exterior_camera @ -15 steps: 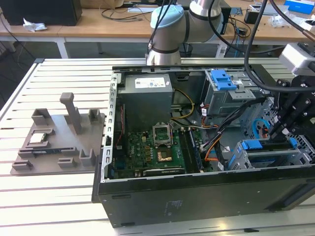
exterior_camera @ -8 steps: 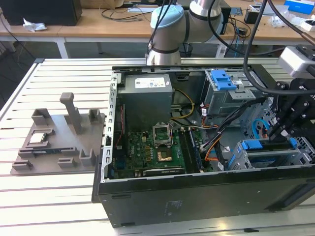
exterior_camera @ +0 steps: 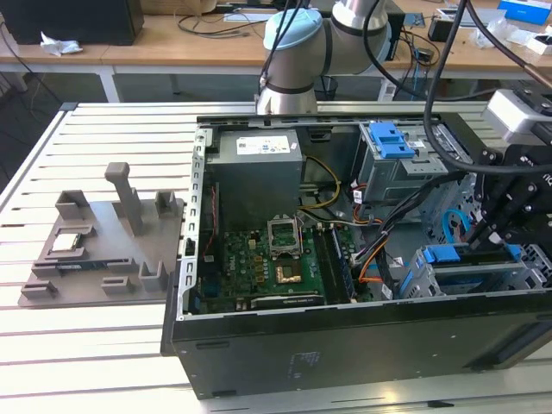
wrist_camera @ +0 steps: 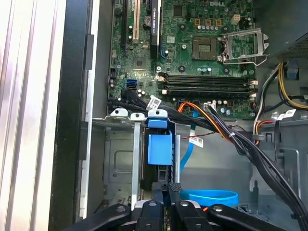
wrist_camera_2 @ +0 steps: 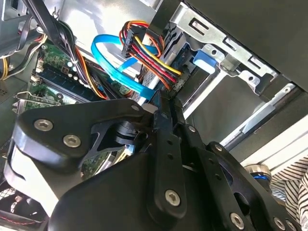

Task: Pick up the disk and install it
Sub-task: 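Insert the second disk wire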

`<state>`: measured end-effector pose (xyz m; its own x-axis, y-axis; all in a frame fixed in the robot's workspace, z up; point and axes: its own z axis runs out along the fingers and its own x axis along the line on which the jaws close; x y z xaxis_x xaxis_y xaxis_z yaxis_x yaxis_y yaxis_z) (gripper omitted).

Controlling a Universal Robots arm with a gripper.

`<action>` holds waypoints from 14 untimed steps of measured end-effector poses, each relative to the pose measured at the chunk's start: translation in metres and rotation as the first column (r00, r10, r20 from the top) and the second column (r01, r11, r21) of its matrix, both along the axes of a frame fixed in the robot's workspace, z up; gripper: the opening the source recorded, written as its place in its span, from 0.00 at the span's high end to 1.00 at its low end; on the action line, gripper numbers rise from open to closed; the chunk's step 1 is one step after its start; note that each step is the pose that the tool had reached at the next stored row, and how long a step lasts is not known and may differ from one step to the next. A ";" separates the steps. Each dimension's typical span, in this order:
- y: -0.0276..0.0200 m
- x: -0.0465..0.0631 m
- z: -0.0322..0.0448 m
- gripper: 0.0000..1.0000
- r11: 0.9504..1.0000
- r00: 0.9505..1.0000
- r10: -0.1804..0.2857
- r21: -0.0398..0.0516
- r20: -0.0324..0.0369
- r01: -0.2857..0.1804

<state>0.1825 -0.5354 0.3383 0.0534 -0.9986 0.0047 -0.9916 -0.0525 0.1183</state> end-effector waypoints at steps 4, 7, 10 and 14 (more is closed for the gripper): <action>-0.0003 0.000 0.0005 0.76 1.000 1.000 0.000 0.001 0.000 0.000; 0.0017 0.000 0.0179 0.76 1.000 1.000 0.000 0.000 0.000 0.000; 0.0076 0.000 0.0268 0.78 1.000 1.000 0.000 0.000 0.000 0.000; 0.0169 0.000 0.0538 0.89 1.000 1.000 0.000 0.000 0.000 0.000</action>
